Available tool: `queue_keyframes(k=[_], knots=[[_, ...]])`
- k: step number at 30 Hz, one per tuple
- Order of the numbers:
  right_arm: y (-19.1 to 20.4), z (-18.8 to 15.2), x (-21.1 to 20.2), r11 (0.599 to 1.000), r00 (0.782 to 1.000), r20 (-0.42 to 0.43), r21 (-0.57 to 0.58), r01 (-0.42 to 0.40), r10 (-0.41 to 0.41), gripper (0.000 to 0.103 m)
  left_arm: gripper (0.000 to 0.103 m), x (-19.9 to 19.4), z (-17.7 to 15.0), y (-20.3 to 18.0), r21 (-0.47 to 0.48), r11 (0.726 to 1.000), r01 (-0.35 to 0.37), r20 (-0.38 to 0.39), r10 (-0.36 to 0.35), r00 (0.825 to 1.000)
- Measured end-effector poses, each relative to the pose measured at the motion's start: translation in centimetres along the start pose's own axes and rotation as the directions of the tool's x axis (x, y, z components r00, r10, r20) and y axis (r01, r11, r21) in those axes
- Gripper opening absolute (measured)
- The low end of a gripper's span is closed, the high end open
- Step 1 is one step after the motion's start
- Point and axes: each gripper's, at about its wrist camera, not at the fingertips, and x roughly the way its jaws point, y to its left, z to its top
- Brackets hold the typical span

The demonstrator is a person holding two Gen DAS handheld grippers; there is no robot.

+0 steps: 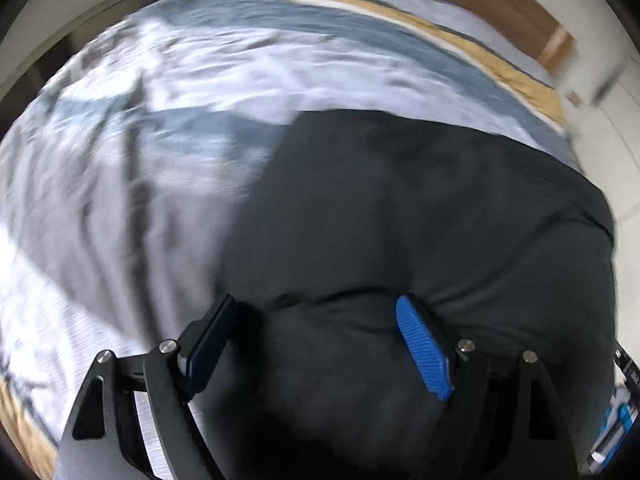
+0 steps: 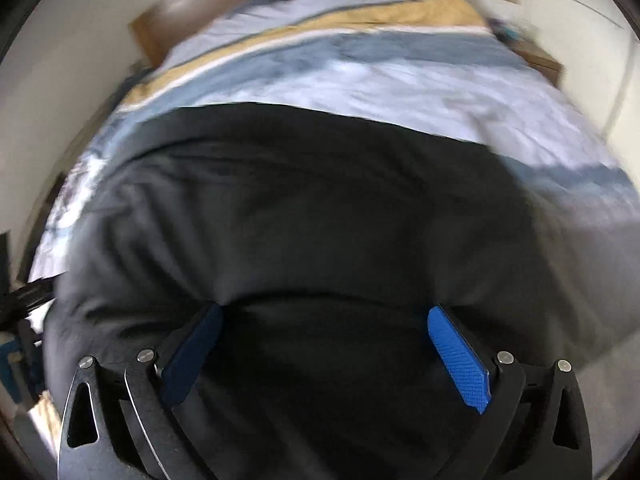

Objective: Fold large clothes

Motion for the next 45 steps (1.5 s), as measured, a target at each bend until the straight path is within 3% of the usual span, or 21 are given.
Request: queue_keyframes(k=[4,10,16,24,36,45], knots=[[-1.3,-0.8,-2.5,0.990,0.991,0.019,-0.036,0.135,-0.135,0.101,0.082,-2.7,-0.6,2.3,-0.028,0.999,-0.034,0.056,0.035,0.998],[2.7,-3.5,-7.5,0.972,0.979,0.121,-0.153,0.180,-0.162,0.101,0.082,-7.2,-3.2,-0.3,0.055,0.998,-0.035,0.148,0.026,0.989],[5.3,-6.4,-9.8,0.957,0.975,0.155,-0.220,0.189,-0.157,0.101,0.082,-9.7,-6.7,-4.5,0.167,0.986,-0.026,0.180,-0.005,0.984],[5.9,-9.2,-11.4,0.947,0.973,0.171,-0.253,0.197,-0.157,0.101,0.082,-10.6,-9.5,-6.5,0.232,0.973,-0.010,0.173,-0.031,0.984],[6.5,-11.1,-11.1,0.951,0.979,0.158,-0.259,0.169,-0.131,0.101,0.082,-9.8,-12.3,-6.4,0.244,0.970,0.003,0.141,-0.039,0.989],[7.5,-11.6,-10.6,0.949,0.982,0.153,-0.278,0.146,-0.106,0.101,0.082,-9.7,-12.9,-6.5,0.252,0.968,0.006,0.161,-0.048,0.986]])
